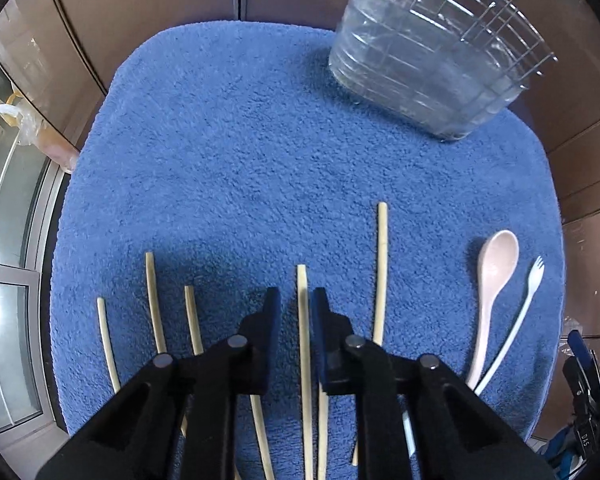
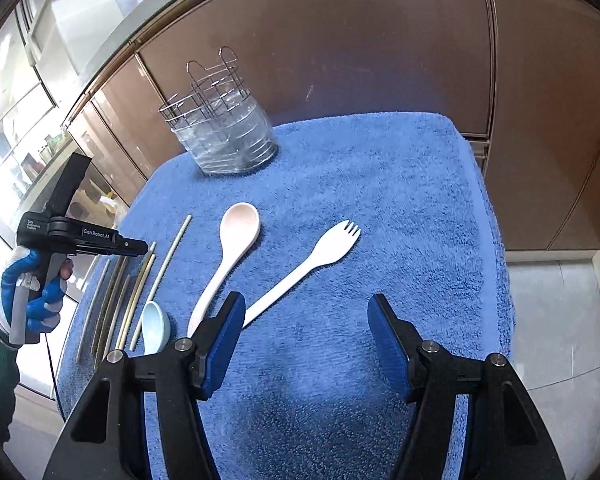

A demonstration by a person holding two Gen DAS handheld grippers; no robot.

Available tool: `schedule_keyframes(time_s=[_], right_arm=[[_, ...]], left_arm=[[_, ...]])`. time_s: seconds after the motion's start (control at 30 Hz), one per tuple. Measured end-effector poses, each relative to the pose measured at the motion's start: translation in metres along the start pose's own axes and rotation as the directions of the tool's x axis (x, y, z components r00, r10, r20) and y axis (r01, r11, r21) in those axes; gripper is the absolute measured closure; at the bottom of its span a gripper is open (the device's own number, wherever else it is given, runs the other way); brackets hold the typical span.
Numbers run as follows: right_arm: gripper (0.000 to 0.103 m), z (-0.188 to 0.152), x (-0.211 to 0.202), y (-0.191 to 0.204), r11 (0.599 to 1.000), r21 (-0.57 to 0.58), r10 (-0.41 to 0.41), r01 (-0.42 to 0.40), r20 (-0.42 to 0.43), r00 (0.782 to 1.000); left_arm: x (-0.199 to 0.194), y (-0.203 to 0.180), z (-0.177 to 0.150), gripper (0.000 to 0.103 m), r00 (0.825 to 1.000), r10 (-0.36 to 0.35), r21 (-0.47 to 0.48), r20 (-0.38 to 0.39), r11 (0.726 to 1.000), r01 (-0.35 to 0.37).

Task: Organize utensils
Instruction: 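Lower the left tool onto a wooden chopstick and close it while the right tool approaches the white spork, then grasp the white spork with the right tool while the left tool lifts the chopstick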

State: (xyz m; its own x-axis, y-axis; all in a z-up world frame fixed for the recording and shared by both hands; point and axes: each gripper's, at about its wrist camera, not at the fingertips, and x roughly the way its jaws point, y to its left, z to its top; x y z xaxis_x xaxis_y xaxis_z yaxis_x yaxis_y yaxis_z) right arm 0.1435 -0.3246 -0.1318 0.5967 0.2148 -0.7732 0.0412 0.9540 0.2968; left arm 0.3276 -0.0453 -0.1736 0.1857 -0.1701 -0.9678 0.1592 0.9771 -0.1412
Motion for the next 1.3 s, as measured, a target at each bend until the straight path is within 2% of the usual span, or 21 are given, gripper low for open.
schedule_keyframes(time_s=[0.23,0.47,0.63,0.77,0.87,0.93,0.97,1.3], right_arm=[[0.039,0.0,0.002,-0.001,1.0,-0.002,-0.001,0.001,-0.011,1.0],[0.039,0.002,0.01,-0.003,1.0,-0.001,-0.008,0.008,-0.036,0.999],[0.039,0.01,0.021,-0.007,0.998,0.06,0.028,-0.023,-0.089,0.996],[0.04,0.021,0.03,-0.016,0.984,0.167,0.084,-0.062,-0.131,0.988],[0.051,0.03,0.042,-0.018,0.97,0.234,0.113,-0.071,-0.172,0.979],[0.064,0.034,0.054,-0.019,0.957,0.282,0.123,-0.061,-0.207,0.97],[0.066,0.036,0.059,-0.018,0.954,0.296,0.123,-0.053,-0.225,0.967],[0.066,0.049,0.105,-0.003,0.933,0.341,0.02,0.115,-0.369,0.929]], left_arm=[[0.015,0.001,0.01,0.09,0.999,0.01,0.006,-0.034,1.0,-0.01],[0.023,-0.01,0.019,0.091,0.996,0.065,0.038,-0.062,0.997,-0.063],[0.026,-0.021,0.021,0.098,0.996,0.076,0.023,-0.056,0.997,-0.075],[0.022,-0.01,0.017,0.099,0.999,0.033,-0.005,-0.036,0.999,-0.034],[0.021,0.006,0.015,0.099,0.999,-0.021,-0.037,-0.027,0.999,0.02],[0.018,0.016,0.014,0.099,0.997,-0.077,-0.055,-0.018,0.996,0.076],[0.016,0.02,0.013,0.099,0.996,-0.09,-0.057,-0.013,0.994,0.089],[-0.012,0.032,0.006,0.099,0.984,-0.171,-0.015,0.044,0.985,0.172]])
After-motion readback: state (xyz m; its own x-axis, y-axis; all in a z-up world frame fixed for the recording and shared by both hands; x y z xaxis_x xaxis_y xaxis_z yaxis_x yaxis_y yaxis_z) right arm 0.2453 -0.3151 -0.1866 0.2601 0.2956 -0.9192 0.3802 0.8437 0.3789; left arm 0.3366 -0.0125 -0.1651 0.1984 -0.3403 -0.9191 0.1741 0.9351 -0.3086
